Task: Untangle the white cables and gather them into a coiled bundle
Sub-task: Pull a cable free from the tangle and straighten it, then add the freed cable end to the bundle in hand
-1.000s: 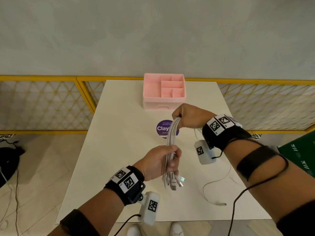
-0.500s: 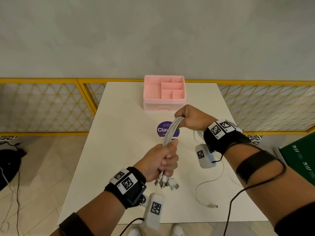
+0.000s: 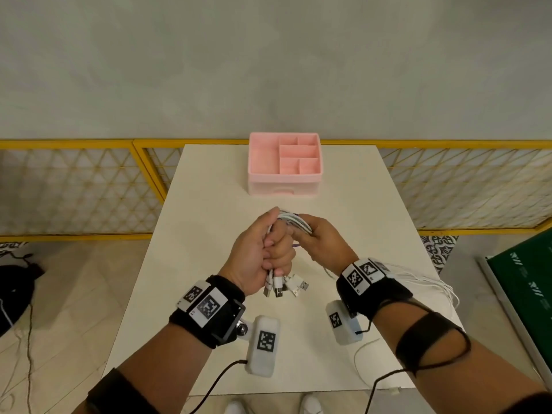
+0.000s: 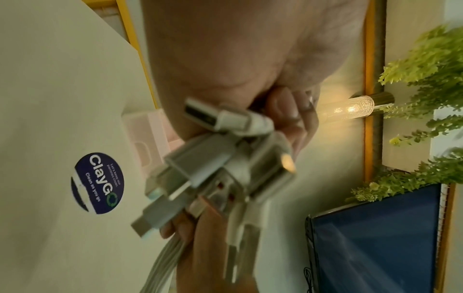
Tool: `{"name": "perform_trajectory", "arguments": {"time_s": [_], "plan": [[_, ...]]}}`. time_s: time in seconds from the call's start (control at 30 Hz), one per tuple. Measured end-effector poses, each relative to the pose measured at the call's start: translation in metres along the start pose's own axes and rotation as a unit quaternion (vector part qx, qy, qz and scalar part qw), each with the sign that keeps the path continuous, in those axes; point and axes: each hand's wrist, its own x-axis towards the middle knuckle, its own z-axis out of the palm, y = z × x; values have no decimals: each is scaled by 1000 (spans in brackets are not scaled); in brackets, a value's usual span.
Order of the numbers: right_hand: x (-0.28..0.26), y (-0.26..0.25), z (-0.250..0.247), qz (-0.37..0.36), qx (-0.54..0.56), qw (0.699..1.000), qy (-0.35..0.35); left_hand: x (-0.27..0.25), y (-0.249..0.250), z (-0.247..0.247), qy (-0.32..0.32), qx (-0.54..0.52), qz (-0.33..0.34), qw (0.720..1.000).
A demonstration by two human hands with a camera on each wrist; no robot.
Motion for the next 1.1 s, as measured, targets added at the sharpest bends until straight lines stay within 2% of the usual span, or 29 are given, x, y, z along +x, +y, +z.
{"name": "perform_trajectory", "arguments": {"time_s": [0.1,0.3,0.47,0.6,0.73,0.83,0.93,1.0,1.1], "plan": [[-9,13,9,-28,-64,997,40,6,10,-1,18,-39,27,999],[-14,20,18,-12,-40,999,18,11,14,-4,26,-87,58,994],[2,11,23,-16,-93,996,5,12,32,-3,8,-131,91,987],[7,7,36,-13,-160,987,-6,17,59,-8,80,-143,166,972],[2,-5,69,26,-68,996,-42,18,66,-13,168,-117,222,953],[2,-3,87,38,-49,996,-57,22,62,-15,227,-85,235,941],[-2,6,94,60,-133,985,-98,24,54,-27,278,-70,230,930],[-5,10,97,49,-205,969,-132,26,43,-35,305,-59,227,923],[-9,17,95,69,-204,960,-179,29,32,-39,329,-80,220,915]]}}
